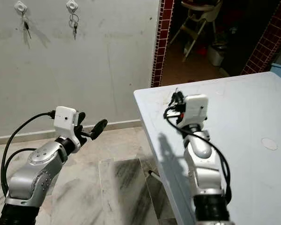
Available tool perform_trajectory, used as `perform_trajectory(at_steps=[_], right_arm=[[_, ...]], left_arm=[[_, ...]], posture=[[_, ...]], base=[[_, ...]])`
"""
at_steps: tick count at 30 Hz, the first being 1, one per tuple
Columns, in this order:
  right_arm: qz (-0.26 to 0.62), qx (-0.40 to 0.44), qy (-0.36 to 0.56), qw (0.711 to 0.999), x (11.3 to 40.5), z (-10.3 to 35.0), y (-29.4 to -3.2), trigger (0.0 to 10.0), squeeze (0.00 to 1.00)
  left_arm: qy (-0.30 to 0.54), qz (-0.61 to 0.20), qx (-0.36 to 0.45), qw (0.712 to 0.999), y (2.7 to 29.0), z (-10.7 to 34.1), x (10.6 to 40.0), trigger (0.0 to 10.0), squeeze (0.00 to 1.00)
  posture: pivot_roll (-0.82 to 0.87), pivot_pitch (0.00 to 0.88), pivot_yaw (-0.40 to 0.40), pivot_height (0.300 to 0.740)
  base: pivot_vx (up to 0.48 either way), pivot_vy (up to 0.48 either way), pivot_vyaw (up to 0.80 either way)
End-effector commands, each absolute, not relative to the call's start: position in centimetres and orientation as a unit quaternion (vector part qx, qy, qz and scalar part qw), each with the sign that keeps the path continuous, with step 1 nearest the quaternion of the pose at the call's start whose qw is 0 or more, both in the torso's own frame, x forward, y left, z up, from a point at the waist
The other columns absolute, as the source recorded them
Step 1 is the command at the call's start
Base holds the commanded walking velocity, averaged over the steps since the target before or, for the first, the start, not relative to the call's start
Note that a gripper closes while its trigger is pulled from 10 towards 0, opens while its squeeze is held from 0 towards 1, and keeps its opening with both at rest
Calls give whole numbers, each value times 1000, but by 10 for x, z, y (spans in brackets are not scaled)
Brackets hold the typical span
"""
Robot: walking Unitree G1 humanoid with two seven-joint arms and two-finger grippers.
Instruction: Hang keys on a hook
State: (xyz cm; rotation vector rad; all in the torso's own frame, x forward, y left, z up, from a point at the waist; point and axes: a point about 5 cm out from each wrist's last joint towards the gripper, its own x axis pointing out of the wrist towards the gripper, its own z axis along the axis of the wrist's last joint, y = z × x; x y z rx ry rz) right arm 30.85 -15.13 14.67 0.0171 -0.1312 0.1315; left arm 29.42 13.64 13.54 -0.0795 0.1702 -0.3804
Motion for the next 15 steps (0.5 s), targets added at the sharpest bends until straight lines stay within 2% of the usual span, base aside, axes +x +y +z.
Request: perform_trajectory(at_steps=[1,4,15], right_arm=[[62,12,-65,996,304,151,-148,10000,0],[64,18,-57,996,300,149,-143,10000,0],[71,23,-36,997,295,147,-132,10000,0]], left_arm=[[85,-185,-40,978,135,135,296,10000,0],[90,-185,-45,977,134,133,296,10000,0],[88,-193,-41,976,131,134,298,10000,0]], posture=[[132,0,-39,740],[131,0,-37,740],[133,0,-35,740]], base=[[0,0,0],[0,0,0],[0,425,0]])
